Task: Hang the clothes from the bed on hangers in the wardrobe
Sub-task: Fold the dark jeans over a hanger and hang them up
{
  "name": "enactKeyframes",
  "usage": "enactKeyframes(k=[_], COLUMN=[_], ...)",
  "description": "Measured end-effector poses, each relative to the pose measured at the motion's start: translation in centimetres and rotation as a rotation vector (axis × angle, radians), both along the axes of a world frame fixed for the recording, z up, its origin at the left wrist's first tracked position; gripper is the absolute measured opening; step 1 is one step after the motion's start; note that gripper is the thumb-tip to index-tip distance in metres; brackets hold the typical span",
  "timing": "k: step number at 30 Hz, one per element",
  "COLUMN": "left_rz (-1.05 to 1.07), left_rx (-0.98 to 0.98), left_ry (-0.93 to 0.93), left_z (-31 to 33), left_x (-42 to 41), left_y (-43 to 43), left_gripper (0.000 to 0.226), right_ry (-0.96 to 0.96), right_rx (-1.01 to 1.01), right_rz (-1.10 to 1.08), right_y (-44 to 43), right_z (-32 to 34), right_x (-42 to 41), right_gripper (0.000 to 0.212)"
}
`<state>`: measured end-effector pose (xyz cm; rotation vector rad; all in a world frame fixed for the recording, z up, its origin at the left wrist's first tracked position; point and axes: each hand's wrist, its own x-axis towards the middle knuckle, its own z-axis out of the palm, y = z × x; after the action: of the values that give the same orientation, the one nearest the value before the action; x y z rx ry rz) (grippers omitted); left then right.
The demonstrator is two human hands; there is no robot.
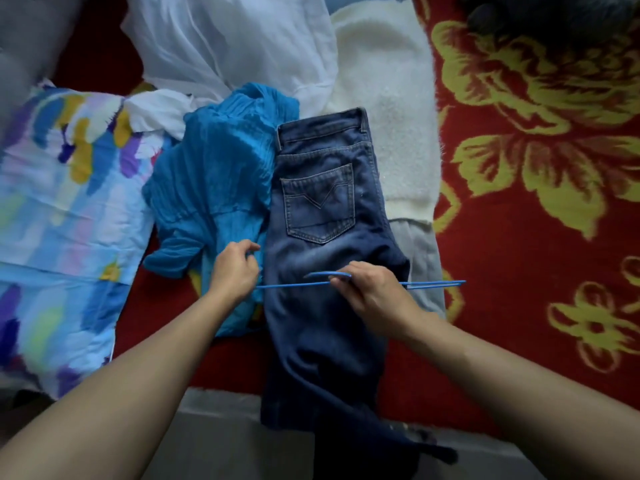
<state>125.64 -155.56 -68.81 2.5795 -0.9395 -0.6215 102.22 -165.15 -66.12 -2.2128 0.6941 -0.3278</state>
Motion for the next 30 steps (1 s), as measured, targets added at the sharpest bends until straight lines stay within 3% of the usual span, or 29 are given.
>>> enactKeyframes(k=[5, 8, 11, 13, 17, 19, 26, 30], left_rz=[0.256, 0.39, 0.56, 0.61, 0.544, 0.543, 0.508, 0.452], left_rx=[-0.102, -0.213, -0.324, -0.324, -0.291, -0.297, -0.645, -0.606], left_ry=[-0.054, -0.061, 0.104, 0.26, 0.634, 0.71, 0.679, 0.591], left_z=[2.7, 5.3, 8.8, 11.4, 15.4, 16.5, 26.0, 31.1], left_x=[-4.4, -7.8, -10.3, -12.0, -14.9, -15.7, -17.1, -17.6], left_y=[5.5, 8.2, 9.8, 10.7, 12.7, 13.6, 15.3, 17.9], left_gripper=[0.026, 0.039, 0.066, 0.072, 0.038, 0.032, 0.02, 0.02], right_ry=[-0.039, -0.037, -0.063, -0.063, -0.085, -0.119, -0.205, -0.243], right_rx=[0.021, 0.006, 0.008, 0.023, 0.045, 0.096, 0.209, 0.177], right_rz=[-0.033, -0.003, 0.025, 0.025, -0.032, -0.062, -0.101, -0.089], right_y=[-0.4, 0.2, 1.2, 1.7, 2.0, 2.5, 7.6, 12.0], right_z=[4.9, 9.8, 15.8, 20.2, 29.3, 33.6, 44.4, 48.9], right_x=[-0.2, -0.5, -1.0, -1.0, -0.5, -0.4, -2.8, -5.5], right_gripper=[0.038, 0.043, 0.04, 0.036, 0.032, 0.032, 0.033, 0.035])
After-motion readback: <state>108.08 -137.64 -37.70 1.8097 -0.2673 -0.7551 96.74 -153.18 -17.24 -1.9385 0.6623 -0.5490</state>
